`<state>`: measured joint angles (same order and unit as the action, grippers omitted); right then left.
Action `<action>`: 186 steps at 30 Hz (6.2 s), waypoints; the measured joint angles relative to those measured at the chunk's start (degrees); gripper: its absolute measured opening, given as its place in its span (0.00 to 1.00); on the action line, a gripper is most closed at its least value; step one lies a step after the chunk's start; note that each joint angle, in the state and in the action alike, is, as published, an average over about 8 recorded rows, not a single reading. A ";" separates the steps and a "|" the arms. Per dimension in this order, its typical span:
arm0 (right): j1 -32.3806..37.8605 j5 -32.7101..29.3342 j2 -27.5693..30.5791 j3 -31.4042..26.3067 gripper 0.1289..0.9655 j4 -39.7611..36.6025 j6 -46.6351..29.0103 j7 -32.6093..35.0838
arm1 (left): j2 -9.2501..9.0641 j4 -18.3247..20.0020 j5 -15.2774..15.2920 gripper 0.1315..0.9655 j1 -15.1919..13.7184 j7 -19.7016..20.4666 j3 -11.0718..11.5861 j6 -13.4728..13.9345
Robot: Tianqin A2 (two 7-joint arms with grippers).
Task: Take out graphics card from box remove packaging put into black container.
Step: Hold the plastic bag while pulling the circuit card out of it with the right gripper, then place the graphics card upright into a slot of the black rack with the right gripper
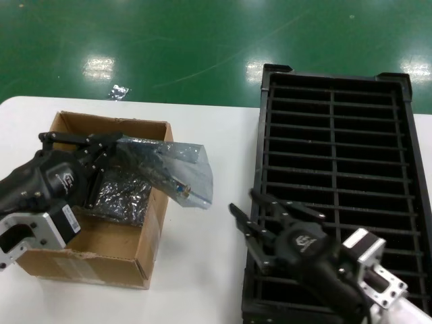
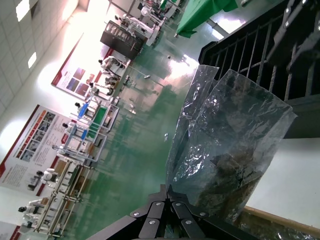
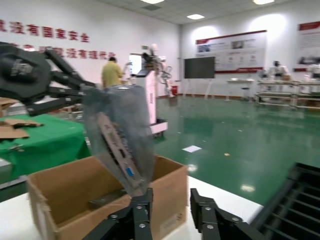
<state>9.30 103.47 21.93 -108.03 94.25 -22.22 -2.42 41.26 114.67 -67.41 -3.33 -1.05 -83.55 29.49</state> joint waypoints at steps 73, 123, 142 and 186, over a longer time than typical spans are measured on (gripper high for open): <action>19.38 -5.91 -11.07 -8.93 0.24 -16.84 -10.09 8.40 | 0.00 0.00 0.00 0.01 0.00 0.00 0.00 -0.01; 18.18 -8.53 -14.67 -10.86 0.25 -16.44 -4.91 0.60 | 0.00 0.00 0.00 0.01 0.00 0.00 0.00 0.00; 14.20 -7.19 -8.84 -8.56 0.07 -7.73 -5.74 -1.54 | 0.00 0.00 0.00 0.01 0.00 0.00 0.00 0.00; -18.01 13.31 21.42 26.22 0.07 11.11 -21.63 6.57 | 0.00 0.00 0.00 0.01 0.00 0.00 0.00 0.00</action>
<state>-8.71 116.78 43.35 -81.81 105.36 -43.85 4.15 41.26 114.67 -67.41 -3.33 -1.05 -83.56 29.48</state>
